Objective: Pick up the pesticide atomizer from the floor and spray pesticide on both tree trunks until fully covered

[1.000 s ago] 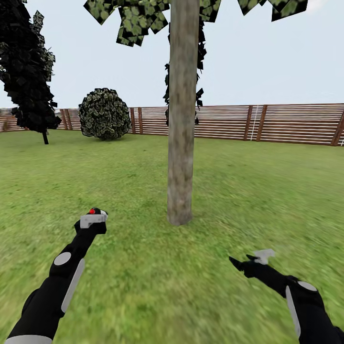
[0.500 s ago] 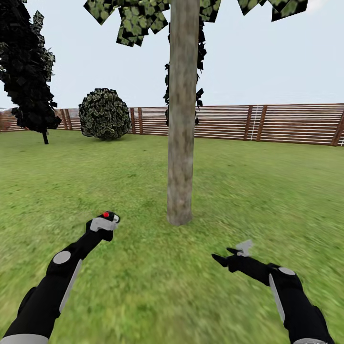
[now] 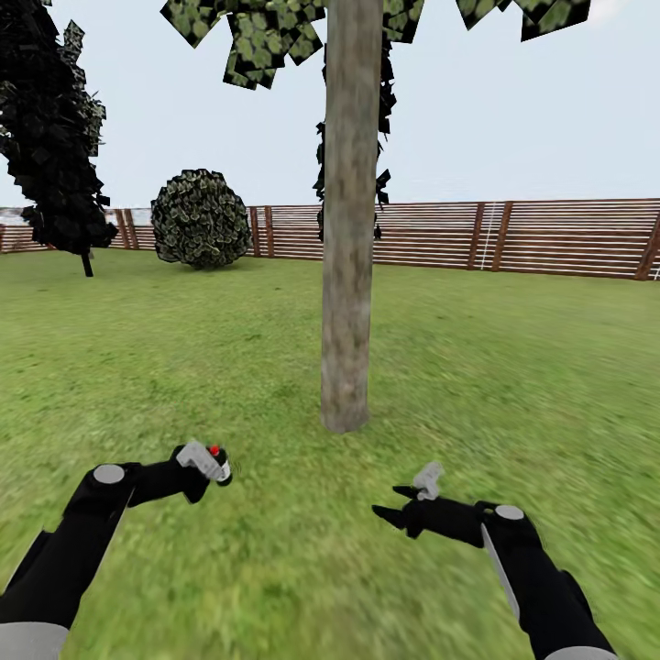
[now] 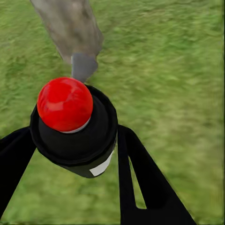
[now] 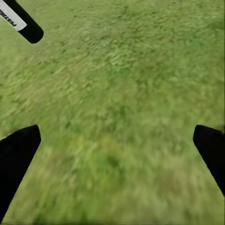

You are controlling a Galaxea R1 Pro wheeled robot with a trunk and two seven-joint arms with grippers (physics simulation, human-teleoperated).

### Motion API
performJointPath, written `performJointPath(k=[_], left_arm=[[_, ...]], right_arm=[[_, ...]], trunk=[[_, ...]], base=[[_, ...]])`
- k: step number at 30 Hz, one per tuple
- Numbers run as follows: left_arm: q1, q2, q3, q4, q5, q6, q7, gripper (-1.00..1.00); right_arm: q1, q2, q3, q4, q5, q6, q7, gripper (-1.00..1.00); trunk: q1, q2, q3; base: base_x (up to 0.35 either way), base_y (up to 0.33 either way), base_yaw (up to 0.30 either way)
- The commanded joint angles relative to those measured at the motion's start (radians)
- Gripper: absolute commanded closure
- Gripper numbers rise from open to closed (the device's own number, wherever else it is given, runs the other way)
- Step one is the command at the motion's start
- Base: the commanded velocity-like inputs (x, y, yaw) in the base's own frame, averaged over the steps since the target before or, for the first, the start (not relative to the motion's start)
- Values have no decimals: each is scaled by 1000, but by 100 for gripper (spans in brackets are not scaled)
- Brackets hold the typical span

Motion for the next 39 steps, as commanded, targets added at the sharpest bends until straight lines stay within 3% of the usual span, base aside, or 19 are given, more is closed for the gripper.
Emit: performJointPath(k=[1, 5, 6, 7, 10, 12, 14, 17, 20, 21, 24, 27, 29, 35, 39], left_arm=[[-8, 1, 1, -2, -31, 15, -42, 100], [-33, 0, 0, -2, -176, 26, -156, 100], [-38, 0, 0, -1, -240, 27, -193, 100], [-39, -1, 0, -1, -262, 28, -215, 100], [-41, -4, -1, 0, -296, 28, -271, 100], [-41, -13, -3, 0, -320, 28, -296, 100], [-41, -33, -4, 0, -362, 28, -307, 100], [-41, -49, -10, 1, -412, 28, -326, 100], [-41, -65, -46, 1, -444, 28, -376, 100], [-41, -71, -75, 1, -465, 28, -391, 100], [-41, -77, -125, 25, -474, 28, -395, 100], [-41, -101, -151, 33, -485, 28, -396, 100], [-41, -108, -156, 35, -490, 28, -396, 100], [-41, -163, -183, 55, -497, 27, -396, 100], [-41, -167, -187, 57, -497, 28, -396, 100]], right_arm=[[-1, 1, 4, -1, 5, 7, 8, 100], [-1, 1, 17, -2, 5, 7, 10, 100], [-1, 1, 19, -1, 6, 7, 12, 100], [-1, 1, 20, -2, 6, 7, 13, 100], [-1, 1, 36, -2, 7, 7, 15, 100], [-1, 1, 77, -4, 7, 7, 15, 100], [-1, 1, 145, -7, 8, 7, 15, 100], [-1, 3, 187, -11, 10, 7, 15, 100], [-1, 5, 200, -15, 11, 7, 16, 100], [-2, 19, 204, -35, 11, 8, 16, 100], [-2, 42, 206, -65, 11, 8, 17, 100], [-3, 56, 207, -75, 11, 10, 17, 100], [-3, 59, 207, -76, 11, 11, 17, 100], [-4, 65, 208, -99, 11, 11, 17, 100], [-4, 65, 208, -102, 10, 11, 17, 100]], trunk=[[0, -1, -1], [0, -1, -1], [0, -1, -1], [0, -1, -1], [0, -1, -1], [0, -1, -1], [0, -1, -1], [0, -1, -1], [0, -1, -1], [0, -1, -1], [0, -1, -1], [0, -1, -1], [0, -1, -1], [0, -1, -1], [0, -1, -1]], base=[[0, 0, 0], [0, 0, 0], [0, 0, 0], [0, 0, 0], [0, 0, 0], [0, 0, 0], [0, 0, 0], [0, 0, 0], [0, 0, 0], [0, 0, 0], [0, 0, 0], [0, 0, 0], [0, 0, 0], [0, 0, 0], [0, 0, 0]])
